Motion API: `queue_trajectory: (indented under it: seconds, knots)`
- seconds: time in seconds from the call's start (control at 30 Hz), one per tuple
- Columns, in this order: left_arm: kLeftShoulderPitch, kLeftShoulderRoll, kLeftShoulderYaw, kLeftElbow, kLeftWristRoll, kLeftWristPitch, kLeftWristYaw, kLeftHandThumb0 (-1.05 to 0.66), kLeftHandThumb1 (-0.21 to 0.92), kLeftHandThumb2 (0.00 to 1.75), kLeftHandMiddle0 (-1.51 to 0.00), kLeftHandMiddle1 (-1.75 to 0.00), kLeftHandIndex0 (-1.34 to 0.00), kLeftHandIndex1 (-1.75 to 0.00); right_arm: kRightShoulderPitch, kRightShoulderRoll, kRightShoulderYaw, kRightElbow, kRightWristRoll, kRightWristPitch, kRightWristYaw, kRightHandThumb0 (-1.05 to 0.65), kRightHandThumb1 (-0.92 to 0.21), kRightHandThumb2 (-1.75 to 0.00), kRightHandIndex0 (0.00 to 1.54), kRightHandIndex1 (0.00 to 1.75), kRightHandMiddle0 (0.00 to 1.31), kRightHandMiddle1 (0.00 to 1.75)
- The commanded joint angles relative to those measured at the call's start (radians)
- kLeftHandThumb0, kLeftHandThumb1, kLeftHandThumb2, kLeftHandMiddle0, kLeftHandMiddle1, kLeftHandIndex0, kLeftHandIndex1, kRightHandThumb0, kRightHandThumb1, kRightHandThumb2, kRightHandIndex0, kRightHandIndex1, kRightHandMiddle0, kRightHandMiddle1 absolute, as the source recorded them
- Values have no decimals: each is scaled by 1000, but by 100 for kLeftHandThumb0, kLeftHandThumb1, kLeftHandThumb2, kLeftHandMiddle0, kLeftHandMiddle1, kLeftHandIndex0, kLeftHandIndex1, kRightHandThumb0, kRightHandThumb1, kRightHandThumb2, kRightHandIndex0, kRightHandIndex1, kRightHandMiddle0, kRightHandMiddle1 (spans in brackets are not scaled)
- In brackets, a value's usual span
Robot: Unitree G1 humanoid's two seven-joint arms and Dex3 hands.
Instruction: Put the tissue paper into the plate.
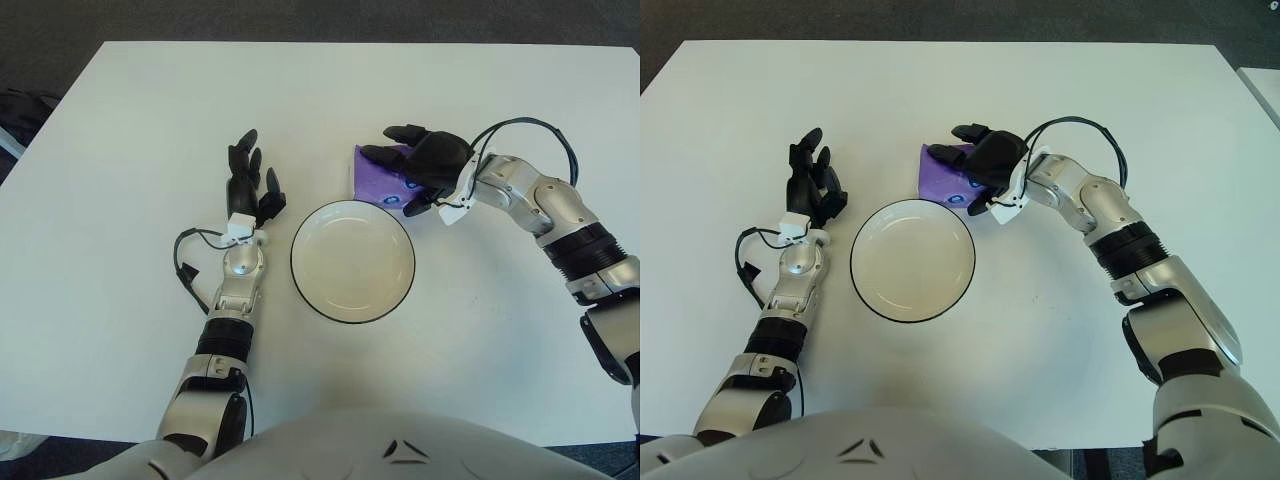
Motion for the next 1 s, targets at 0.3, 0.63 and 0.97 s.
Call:
queue_trajectory:
  seconds: [0.3, 0.63, 0.97]
  knots:
    - [103, -14, -7, 73, 7, 15, -3, -71, 92, 79, -38, 0, 0, -76, 62, -12, 15, 10, 3, 8, 35, -104, -92, -35, 18, 3, 0, 12]
    - [101, -9, -5, 75, 3, 8, -11, -71, 92, 79, -39, 0, 0, -76, 162, 70, -77, 17, 111, 150, -57, -68, -87, -6, 43, 146, 16, 156]
    - [103, -7, -2, 73, 5, 10, -9, -72, 92, 79, -39, 0, 0, -76, 243, 144, -136, 0, 171, 188, -225, -44, -50, -102, 70, 174, 47, 173]
